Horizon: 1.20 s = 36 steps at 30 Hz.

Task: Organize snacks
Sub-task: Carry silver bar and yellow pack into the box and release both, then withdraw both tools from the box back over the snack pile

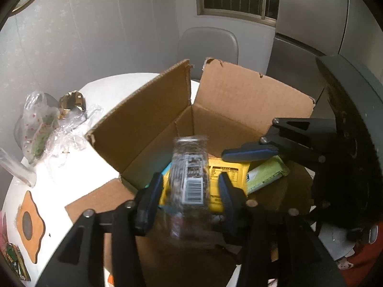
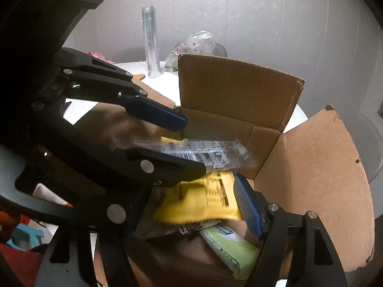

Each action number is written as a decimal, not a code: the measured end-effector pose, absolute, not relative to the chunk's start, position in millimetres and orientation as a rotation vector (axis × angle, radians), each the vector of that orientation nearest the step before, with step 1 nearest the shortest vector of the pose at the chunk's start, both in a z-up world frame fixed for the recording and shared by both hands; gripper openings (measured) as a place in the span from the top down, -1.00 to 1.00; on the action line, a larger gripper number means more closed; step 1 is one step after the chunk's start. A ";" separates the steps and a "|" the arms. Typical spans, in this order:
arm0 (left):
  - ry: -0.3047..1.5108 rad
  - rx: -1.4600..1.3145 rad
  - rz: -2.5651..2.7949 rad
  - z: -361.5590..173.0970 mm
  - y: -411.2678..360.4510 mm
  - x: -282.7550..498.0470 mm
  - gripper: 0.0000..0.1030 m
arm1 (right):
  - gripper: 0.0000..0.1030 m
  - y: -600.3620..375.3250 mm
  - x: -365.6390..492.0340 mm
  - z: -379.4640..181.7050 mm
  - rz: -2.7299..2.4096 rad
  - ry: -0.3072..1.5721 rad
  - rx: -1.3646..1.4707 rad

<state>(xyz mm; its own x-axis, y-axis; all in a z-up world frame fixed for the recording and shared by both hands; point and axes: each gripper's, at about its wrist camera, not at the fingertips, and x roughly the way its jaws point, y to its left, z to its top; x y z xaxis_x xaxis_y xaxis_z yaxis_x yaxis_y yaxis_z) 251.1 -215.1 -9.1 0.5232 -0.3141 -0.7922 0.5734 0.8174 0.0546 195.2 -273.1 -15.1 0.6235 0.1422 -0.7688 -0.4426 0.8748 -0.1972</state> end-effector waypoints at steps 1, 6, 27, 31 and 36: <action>0.863 0.328 -0.538 -7.5 -213.9 249.9 -0.01 | -0.34 -273.4 193.4 -14.1 0.345 0.836 -0.389; 0.829 0.321 -0.523 3.1 -206.0 239.4 -0.02 | -0.36 -276.2 181.7 -6.8 0.329 0.821 -0.382; 0.611 0.127 -0.285 22.6 -48.7 112.2 -0.52 | -0.37 -178.4 58.5 29.9 0.478 0.566 -0.373; 0.642 0.093 -0.228 -12.3 -20.5 93.8 -0.52 | -0.37 -157.3 50.9 9.3 0.517 0.576 -0.369; 0.706 0.022 -0.204 -61.9 -1.7 84.8 -0.52 | -0.37 -144.4 55.4 -34.6 0.538 0.630 -0.339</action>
